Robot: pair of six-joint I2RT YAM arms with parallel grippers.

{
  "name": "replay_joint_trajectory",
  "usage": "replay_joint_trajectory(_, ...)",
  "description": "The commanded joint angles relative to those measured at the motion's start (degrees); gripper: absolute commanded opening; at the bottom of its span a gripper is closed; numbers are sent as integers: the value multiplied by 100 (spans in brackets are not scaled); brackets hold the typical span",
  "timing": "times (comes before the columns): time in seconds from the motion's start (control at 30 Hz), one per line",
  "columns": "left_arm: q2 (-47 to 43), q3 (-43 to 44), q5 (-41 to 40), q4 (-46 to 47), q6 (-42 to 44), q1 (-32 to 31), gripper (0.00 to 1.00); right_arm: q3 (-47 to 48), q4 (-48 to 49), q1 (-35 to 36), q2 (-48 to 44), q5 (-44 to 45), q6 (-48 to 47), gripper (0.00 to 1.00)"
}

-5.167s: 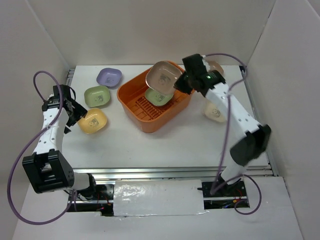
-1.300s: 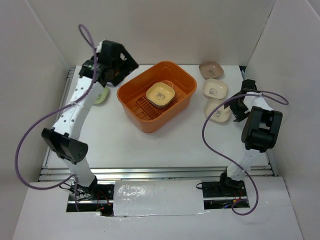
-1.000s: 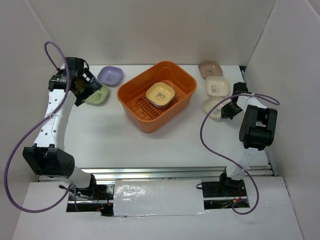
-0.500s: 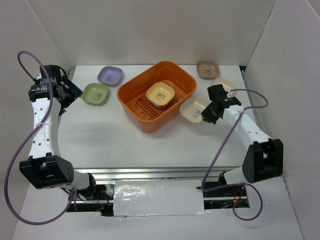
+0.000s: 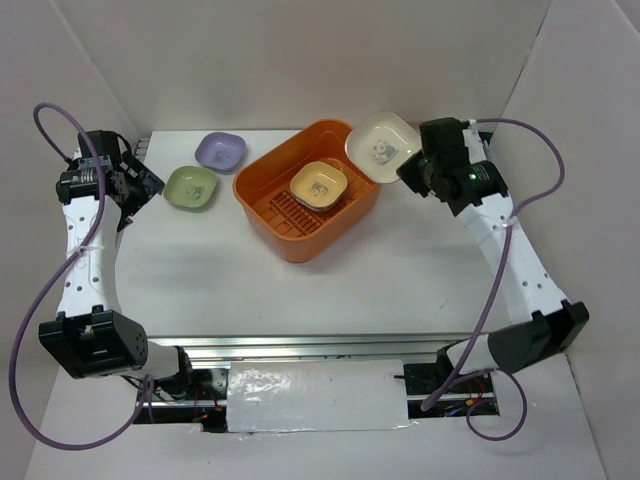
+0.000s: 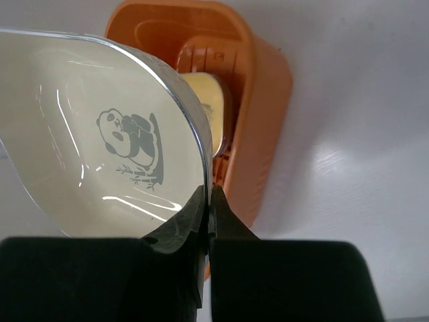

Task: Place the plates into the plastic bin on the countertop

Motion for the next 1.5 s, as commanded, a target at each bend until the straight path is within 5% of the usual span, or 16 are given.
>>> replay_joint_trajectory(0.0,4,-61,56,197,74,133,99,458,207,347,630,-162,178,0)
replay_joint_trajectory(0.27,372,-325,425,672,-93,590,99,2181,-90,1025,3220,-391,811,0)
replay_joint_trajectory(0.63,962,-202,627,997,152,608,99,2384,102,1096,3918,-452,1023,8)
replay_joint_trajectory(0.7,1058,-325,715,1094,196,617,99,2481,94,1079,4067,-574,857,18)
replay_joint_trajectory(0.73,1076,-395,855,1233,266,608,99,2647,84,1035,4198,-619,786,40)
replay_joint_trajectory(0.8,1181,-518,988,1331,328,591,99,2849,-64,1061,4340,-602,532,50)
replay_joint_trajectory(0.83,1234,-536,1084,1375,372,556,99,3103,-143,1052,4471,-584,452,65)
replay_joint_trajectory(0.9,1348,-606,1111,1471,460,529,99,3533,-476,1052,4568,-471,303,80)
replay_joint_trajectory(0.93,1383,-641,1268,1489,469,494,99,3623,-504,1061,4551,-322,232,97)
replay_joint_trajectory(0.97,1427,-659,1304,1533,486,450,99,3676,-513,1096,4473,-286,75,100)
replay_joint_trajectory(1.2,1699,-1239,1796,2322,49,309,99,3325,953,1351,2752,-574,-1006,100)
replay_joint_trajectory(1.33,2165,-1458,1867,3061,-523,301,99,2958,1357,1281,2057,-1898,-1499,100)
replay_joint_trajectory(1.47,2359,-1854,1833,4063,-1321,353,99,950,2936,1017,1038,-4235,-1289,100)
